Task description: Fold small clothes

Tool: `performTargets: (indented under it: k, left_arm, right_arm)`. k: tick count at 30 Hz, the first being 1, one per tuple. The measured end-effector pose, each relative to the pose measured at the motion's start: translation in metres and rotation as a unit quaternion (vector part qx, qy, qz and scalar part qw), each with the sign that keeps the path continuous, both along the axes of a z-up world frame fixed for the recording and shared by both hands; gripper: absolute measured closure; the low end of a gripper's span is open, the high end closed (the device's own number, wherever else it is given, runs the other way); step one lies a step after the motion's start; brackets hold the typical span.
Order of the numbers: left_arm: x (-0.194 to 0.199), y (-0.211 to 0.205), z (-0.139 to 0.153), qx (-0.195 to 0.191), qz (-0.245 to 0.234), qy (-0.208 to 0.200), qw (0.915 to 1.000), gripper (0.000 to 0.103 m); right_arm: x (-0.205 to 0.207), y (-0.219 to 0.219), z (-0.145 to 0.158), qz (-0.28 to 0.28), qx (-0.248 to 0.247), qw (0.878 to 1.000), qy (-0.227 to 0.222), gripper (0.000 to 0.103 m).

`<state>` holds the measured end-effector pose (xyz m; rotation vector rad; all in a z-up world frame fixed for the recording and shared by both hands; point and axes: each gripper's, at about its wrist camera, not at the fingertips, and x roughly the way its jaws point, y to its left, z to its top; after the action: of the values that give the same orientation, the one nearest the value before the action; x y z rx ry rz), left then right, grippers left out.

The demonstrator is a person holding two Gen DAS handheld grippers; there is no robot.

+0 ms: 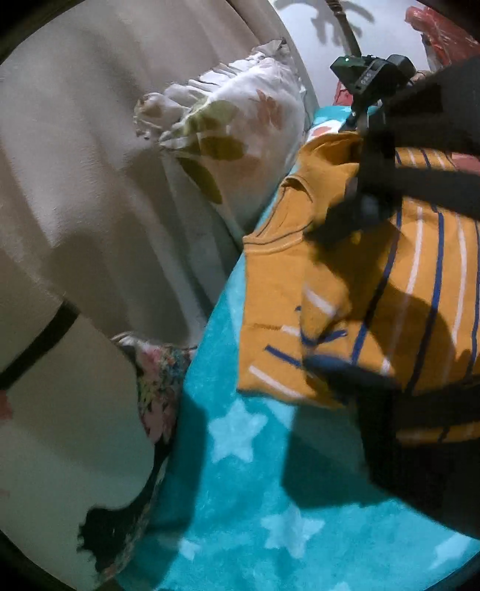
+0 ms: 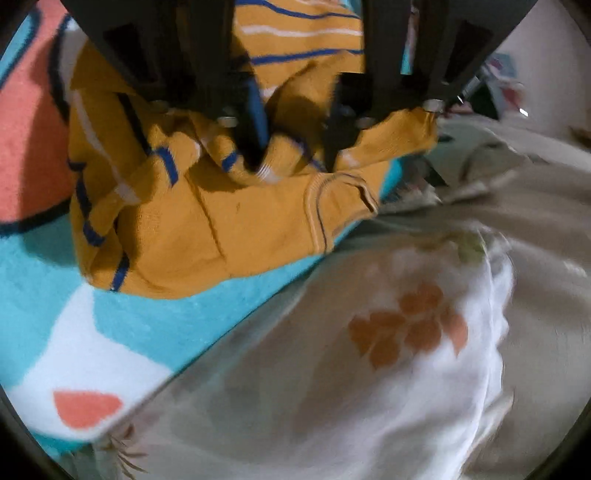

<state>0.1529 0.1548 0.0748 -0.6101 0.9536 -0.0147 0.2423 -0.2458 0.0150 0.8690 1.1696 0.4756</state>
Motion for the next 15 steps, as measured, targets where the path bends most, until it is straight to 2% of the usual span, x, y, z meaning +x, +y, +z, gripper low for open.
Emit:
performTargets:
  k: [1, 3, 8, 11, 15]
  left_arm:
    - [-0.001, 0.001, -0.001, 0.0, 0.001, 0.003, 1.0, 0.035]
    - [-0.003, 0.004, -0.004, 0.003, -0.003, 0.013, 0.9999, 0.035]
    - [-0.026, 0.013, -0.014, 0.05, 0.007, 0.032, 0.9982, 0.034]
    - [-0.045, 0.019, -0.025, 0.044, 0.004, 0.045, 0.998, 0.032]
    - [-0.065, 0.017, -0.042, 0.027, -0.016, 0.051, 0.9982, 0.027]
  right_arm:
    - [-0.001, -0.006, 0.001, -0.007, -0.001, 1.0, -0.006, 0.054]
    - [0.0, -0.019, 0.004, -0.023, -0.008, 1.0, -0.016, 0.052]
    - [0.0, -0.055, 0.021, -0.071, -0.014, 0.997, -0.038, 0.042]
    - [-0.017, -0.056, 0.039, -0.044, -0.081, 0.993, -0.07, 0.035]
    - [-0.055, -0.044, 0.041, 0.015, -0.18, 0.98, -0.088, 0.031]
